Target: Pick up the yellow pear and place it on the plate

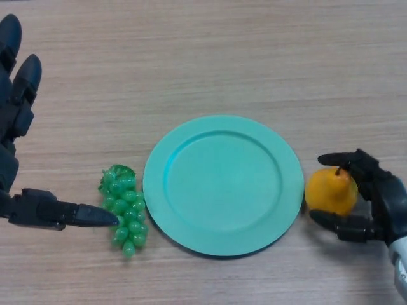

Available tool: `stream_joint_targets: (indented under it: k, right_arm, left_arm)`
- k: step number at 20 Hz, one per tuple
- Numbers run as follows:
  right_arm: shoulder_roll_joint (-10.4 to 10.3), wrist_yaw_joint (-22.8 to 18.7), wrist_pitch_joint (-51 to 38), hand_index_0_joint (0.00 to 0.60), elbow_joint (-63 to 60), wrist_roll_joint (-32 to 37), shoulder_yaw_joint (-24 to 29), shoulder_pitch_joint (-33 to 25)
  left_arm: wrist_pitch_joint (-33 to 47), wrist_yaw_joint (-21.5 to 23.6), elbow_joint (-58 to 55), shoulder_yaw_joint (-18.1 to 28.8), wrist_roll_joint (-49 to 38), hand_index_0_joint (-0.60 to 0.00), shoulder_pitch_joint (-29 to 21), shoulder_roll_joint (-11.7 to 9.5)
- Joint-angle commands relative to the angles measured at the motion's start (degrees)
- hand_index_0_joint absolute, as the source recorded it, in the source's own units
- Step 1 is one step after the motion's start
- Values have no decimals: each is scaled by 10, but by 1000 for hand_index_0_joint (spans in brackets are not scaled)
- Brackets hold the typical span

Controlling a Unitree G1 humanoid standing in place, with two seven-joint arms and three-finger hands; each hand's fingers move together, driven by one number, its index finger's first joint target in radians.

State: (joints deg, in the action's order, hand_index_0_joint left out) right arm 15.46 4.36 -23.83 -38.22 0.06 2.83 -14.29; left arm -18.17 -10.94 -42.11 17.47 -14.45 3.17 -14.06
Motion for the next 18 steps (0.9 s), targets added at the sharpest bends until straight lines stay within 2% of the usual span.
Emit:
stream_joint_targets:
  k: [1,5,7,8,10,11,13,16,18]
  right_arm:
    - [7,36,67,600,142,120,36,12]
    - [2,15,232,600,314,182,42,30]
    - [-4,5,266,600,362,166,25,25]
    - [-14,-5,244,600,362,130,4,6]
    - [-36,-18,211,600,354,111,-35,-16]
    - [-40,-31,208,600,346,121,-52,-23]
    - [-44,-63,165,600,296,118,-104,-47]
    - [-46,-116,96,600,207,165,-187,-86]
    - [-46,-132,71,600,161,189,-237,-101]
  left_arm:
    - [92,12,-26,25,9,0,-17,-17]
    - [77,7,-28,31,-16,0,-18,-20]
    - [75,4,-29,36,-22,0,-17,-22]
    - [75,2,-28,37,-23,0,-17,-23]
    - [85,1,-25,40,-27,0,-14,-20]
    - [85,1,-25,42,-29,0,-14,-21]
    - [81,0,-27,52,-43,0,-12,-23]
    - [72,-5,-30,72,-64,0,-11,-29]
    - [80,-15,-25,83,-60,0,-6,-29]
